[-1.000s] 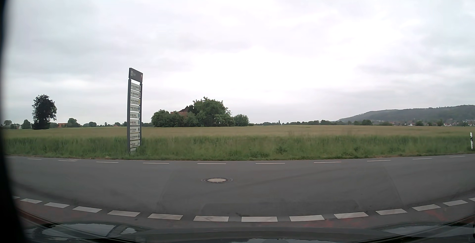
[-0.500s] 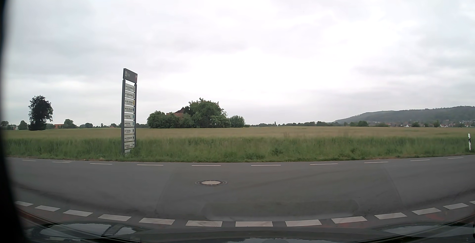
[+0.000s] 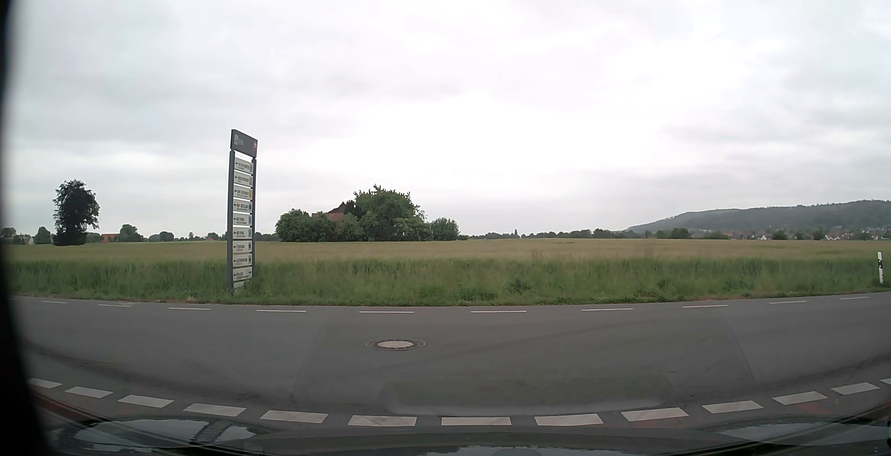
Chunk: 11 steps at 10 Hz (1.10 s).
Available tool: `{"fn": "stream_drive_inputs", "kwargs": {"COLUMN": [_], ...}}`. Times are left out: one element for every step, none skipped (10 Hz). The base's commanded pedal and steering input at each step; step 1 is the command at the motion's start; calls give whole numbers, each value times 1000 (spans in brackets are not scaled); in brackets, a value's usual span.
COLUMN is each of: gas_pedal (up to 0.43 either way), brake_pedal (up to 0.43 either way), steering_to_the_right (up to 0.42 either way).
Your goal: Follow the waypoints while adhering to traffic rules and regulations
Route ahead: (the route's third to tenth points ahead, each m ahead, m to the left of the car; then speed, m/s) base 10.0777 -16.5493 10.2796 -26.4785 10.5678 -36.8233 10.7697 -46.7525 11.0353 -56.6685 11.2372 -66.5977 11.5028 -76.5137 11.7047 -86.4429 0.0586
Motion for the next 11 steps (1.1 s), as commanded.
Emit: {"fn": "stream_drive_inputs", "kwargs": {"gas_pedal": [0, 0, 0, 0, 0, 0, 0, 0, 0, 0, 0], "brake_pedal": [256, 262, 262, 262, 262, 262, 250, 207, 146, 116, 85], "steering_to_the_right": [307, 308, 309, 310, 310, 310, 311, 312, 313, 314, 315]}}
